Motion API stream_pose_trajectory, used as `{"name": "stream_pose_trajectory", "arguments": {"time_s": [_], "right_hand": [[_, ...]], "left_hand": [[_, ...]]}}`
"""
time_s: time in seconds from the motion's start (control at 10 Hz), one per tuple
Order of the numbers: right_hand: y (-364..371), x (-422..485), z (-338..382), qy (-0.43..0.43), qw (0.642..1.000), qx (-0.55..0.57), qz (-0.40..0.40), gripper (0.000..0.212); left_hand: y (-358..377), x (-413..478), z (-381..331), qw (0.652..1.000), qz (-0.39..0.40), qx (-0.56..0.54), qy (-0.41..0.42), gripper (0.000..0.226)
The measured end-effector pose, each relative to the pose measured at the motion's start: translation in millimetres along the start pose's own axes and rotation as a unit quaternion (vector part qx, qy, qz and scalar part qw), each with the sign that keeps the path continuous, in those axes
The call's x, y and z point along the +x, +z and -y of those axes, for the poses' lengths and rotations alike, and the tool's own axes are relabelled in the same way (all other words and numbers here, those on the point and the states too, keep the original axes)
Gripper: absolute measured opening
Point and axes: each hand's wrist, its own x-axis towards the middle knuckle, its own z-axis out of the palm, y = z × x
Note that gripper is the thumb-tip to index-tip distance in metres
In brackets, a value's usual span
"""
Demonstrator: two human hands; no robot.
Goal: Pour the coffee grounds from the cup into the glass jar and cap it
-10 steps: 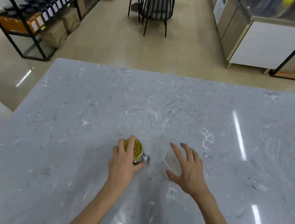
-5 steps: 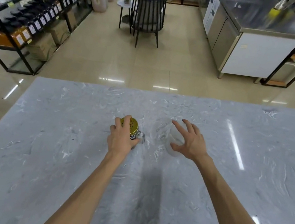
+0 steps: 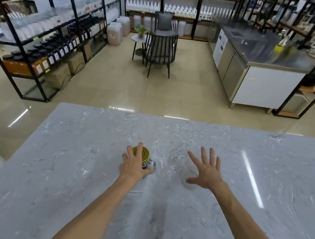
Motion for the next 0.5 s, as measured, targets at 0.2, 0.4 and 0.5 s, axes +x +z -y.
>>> {"name": "stream_pose_trajectory", "arguments": {"time_s": [0.2, 0.4, 0.5], "right_hand": [[6, -62, 28, -0.031, 0.991, 0.028, -0.123, 0.099], [21, -119, 42, -0.018, 0.99, -0.009, -0.141, 0.097], [-14, -115, 39, -0.007, 0.984, 0.017, -0.175, 0.096]], "left_hand": [[1, -51, 17, 0.995, -0.039, 0.063, 0.071, 0.084], [-7, -97, 37, 0.982, -0.053, 0.162, 0.079, 0.079], [-42, -90, 28, 0.972, -0.08, 0.193, 0.103, 0.078]]}}
